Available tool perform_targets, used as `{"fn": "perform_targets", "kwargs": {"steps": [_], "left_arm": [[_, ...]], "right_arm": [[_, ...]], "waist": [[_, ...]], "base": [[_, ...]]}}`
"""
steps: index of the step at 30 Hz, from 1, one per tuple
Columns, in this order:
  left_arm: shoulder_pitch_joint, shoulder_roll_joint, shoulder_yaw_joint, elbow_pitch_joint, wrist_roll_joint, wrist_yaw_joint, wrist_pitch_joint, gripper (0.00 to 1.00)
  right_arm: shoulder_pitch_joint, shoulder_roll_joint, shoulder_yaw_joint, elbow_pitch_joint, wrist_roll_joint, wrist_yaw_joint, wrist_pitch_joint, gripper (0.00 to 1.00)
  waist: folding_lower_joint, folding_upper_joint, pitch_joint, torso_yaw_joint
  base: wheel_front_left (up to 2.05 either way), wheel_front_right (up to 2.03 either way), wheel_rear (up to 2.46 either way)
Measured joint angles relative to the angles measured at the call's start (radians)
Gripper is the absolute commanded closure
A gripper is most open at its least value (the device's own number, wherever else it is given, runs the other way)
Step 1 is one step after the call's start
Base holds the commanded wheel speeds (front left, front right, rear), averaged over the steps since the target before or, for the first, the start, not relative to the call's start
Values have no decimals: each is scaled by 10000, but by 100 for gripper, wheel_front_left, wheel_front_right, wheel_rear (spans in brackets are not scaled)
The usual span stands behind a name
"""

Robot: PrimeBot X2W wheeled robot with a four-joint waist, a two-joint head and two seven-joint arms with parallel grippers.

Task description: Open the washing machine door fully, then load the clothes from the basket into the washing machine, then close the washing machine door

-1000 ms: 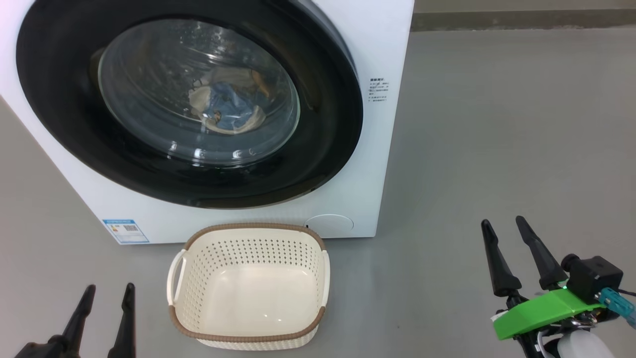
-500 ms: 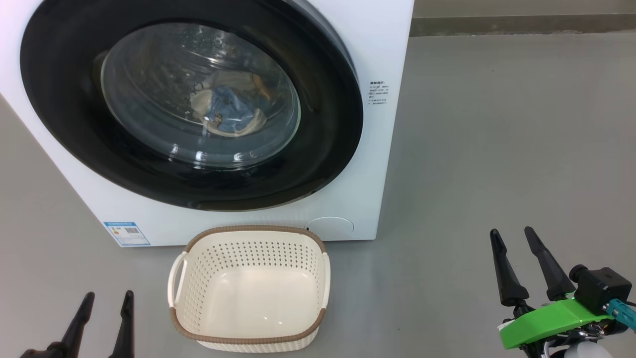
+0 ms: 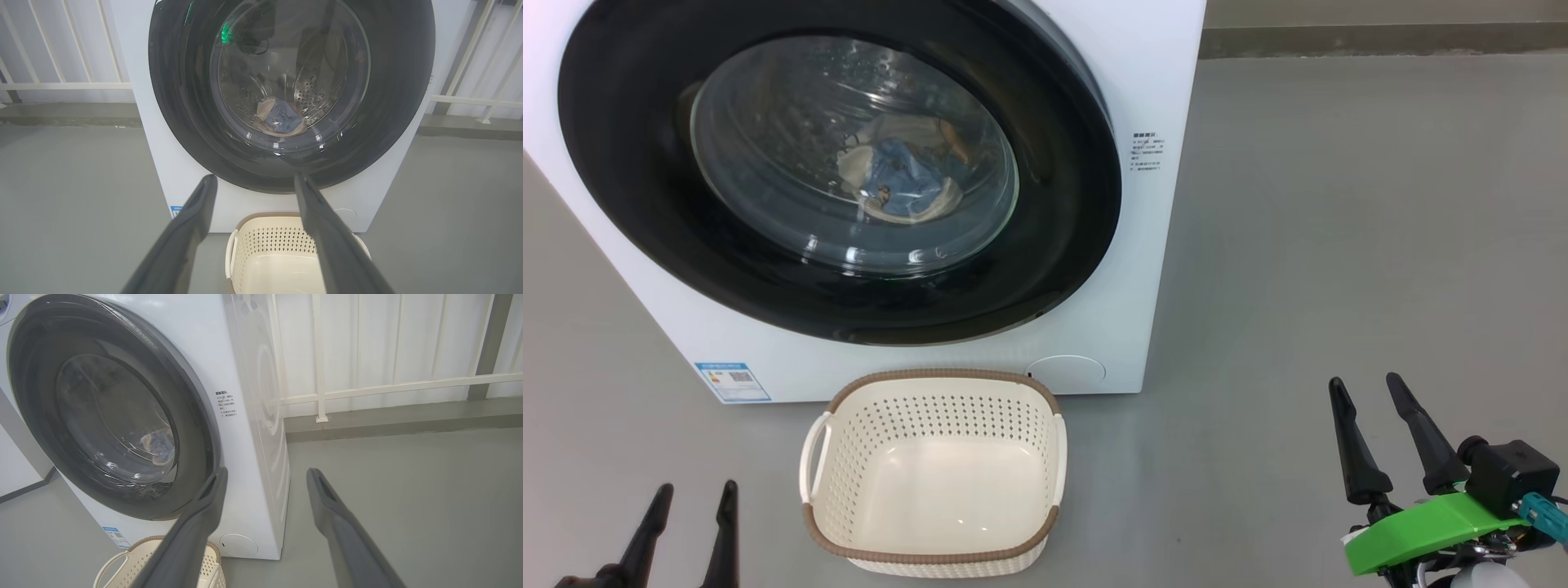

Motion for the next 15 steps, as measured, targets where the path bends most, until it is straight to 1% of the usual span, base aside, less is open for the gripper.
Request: {"fn": "perform_targets", "kwargs": {"steps": [1,3,9,12,15], "left_arm": [[0,0,0,0,0,0,0,100],[20,-107,-36,150,-2,0,13,100],[241,-681,-222,673,-52,0,81,100],[245,-702,-215,675,-320,0,115,100],[244,-704,-205,673,-656,0,232,100]], "right_arm": [[0,0,0,0,0,0,0,100],[54,59,13,184,0,2,2,100],[513,385,92,846,31,2,38,100],[535,405,75,849,211,2,107,100],[535,414,29,842,639,2,194,100]], "waist": [[0,0,0,0],[0,0,1,0],[1,0,1,-3],[11,0,-9,-11],[22,0,-28,-20]], "base": [[0,0,0],[0,0,0],[0,0,0],[0,0,0],[0,0,0]]}}
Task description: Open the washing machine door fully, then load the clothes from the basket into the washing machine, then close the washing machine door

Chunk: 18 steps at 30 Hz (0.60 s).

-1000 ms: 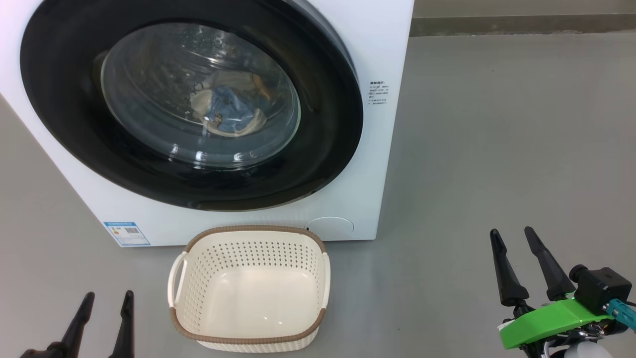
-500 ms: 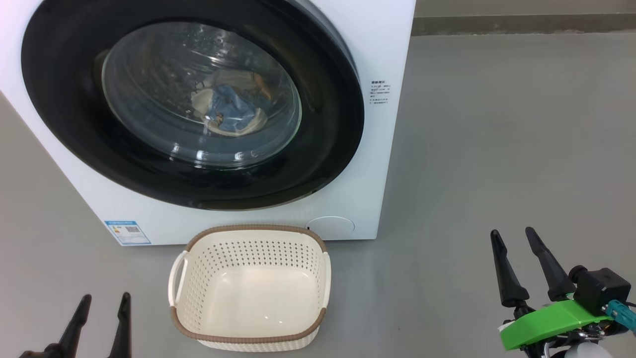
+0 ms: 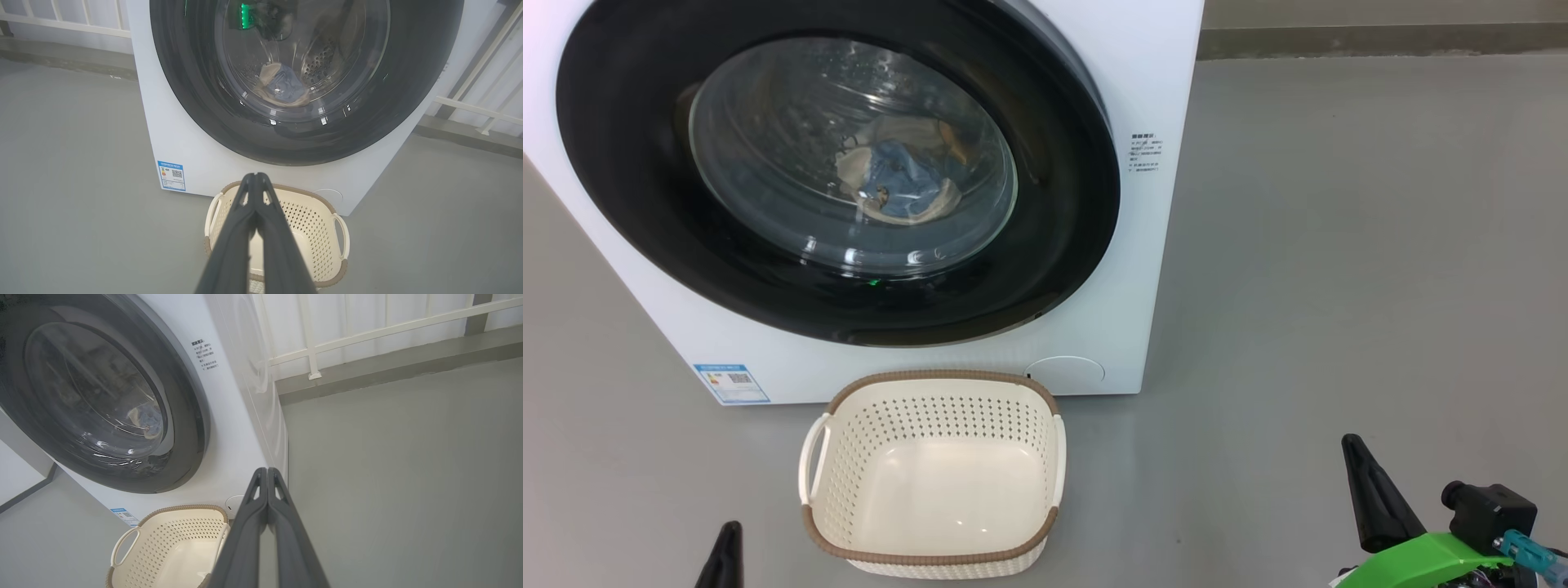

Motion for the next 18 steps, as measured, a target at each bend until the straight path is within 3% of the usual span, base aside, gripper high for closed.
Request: {"fn": "perform_targets", "kwargs": {"steps": [4,18], "left_arm": [[-1,-17,12,-2,-393,0,96,100],[-57,-184,92,-27,-1827,0,487,100]], "right_arm": [[0,12,-59,-12,295,0,98,100],[-10,86,-268,-65,1778,-2,522,100]], "waist": [[-19,0,14,-11],[-21,0,9,-49]], "base": [[0,0,0],[0,0,0]]}}
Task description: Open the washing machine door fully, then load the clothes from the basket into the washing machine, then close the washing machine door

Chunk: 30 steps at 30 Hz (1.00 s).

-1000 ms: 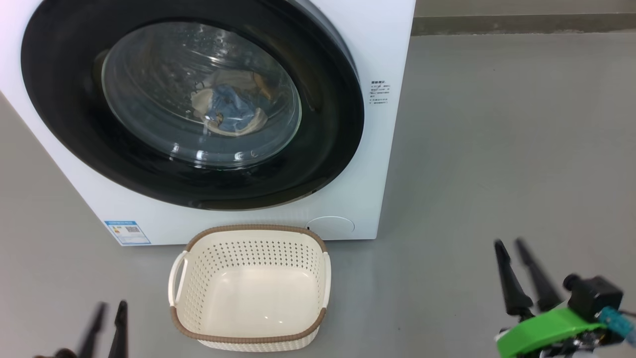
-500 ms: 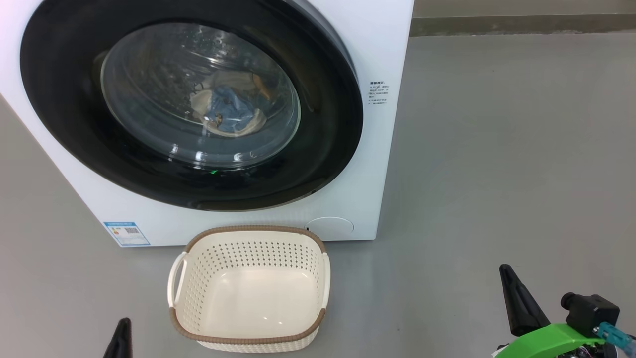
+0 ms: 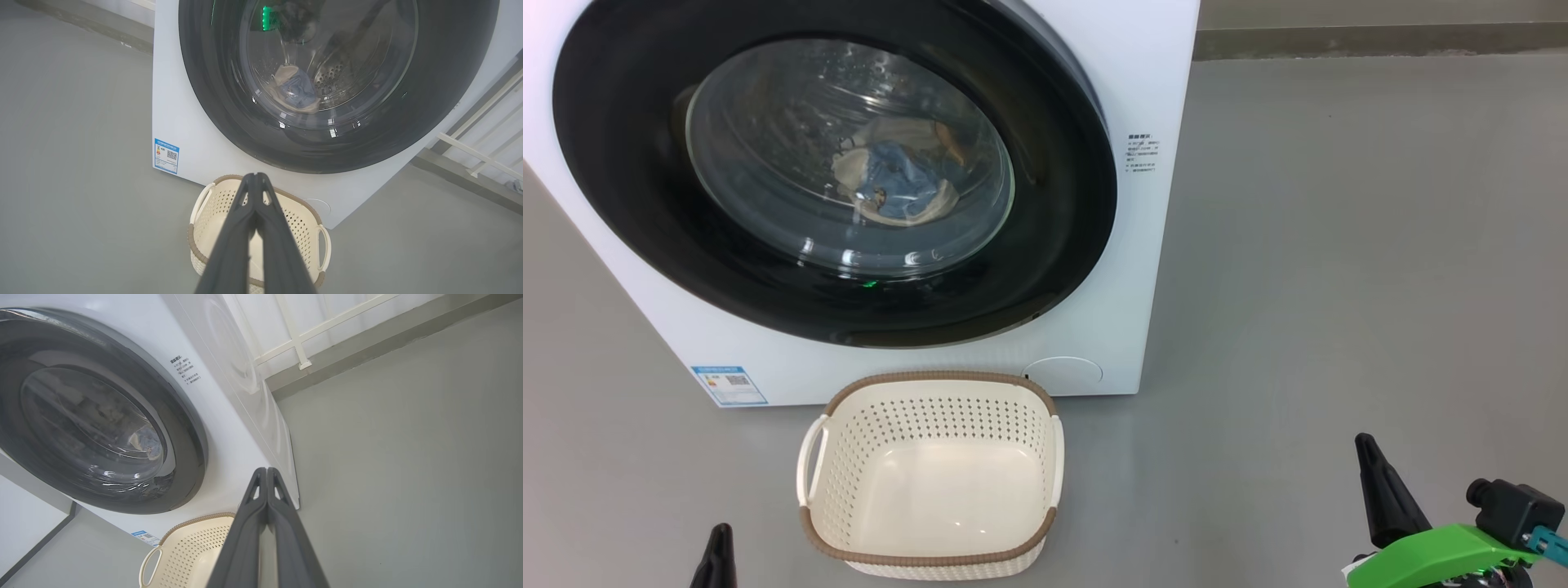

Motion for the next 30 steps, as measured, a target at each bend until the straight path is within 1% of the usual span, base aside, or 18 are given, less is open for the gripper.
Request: {"fn": "perform_targets", "kwargs": {"steps": [30], "left_arm": [[-263,-307,194,-136,-3032,0,897,100]], "right_arm": [[-95,142,-510,-165,2876,0,874,100]], "waist": [[0,0,-23,-80]], "base": [[0,0,0]]}}
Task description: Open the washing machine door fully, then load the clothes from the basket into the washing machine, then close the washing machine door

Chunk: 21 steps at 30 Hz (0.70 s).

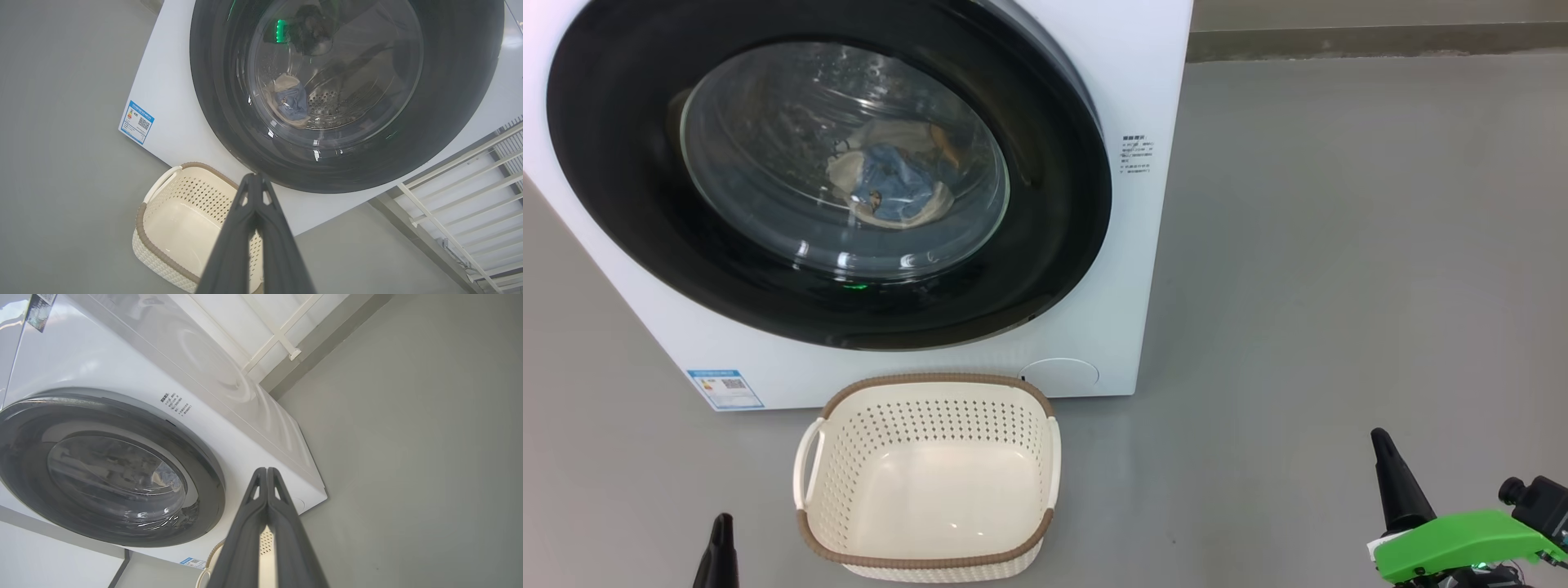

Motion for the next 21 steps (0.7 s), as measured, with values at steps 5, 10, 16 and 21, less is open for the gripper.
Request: {"fn": "perform_targets", "kwargs": {"steps": [5,10,16,21], "left_arm": [[-14,-42,29,-40,-462,0,151,100],[-57,-77,67,-71,-1070,2,326,100],[-202,-157,102,-127,-1655,2,493,100],[-210,-194,140,-144,-2100,2,602,100]], "right_arm": [[-1,46,-75,-21,499,0,153,100],[-6,82,-217,-56,1099,0,334,100],[-42,102,-305,-77,1687,0,493,100],[-160,127,-349,-117,2134,-17,629,100]], "waist": [[0,0,-4,-13],[-1,0,-9,-29],[0,0,-14,-45],[-1,0,-17,-56]], "base": [[0,0,0],[0,0,0],[0,0,0],[0,0,0]]}}
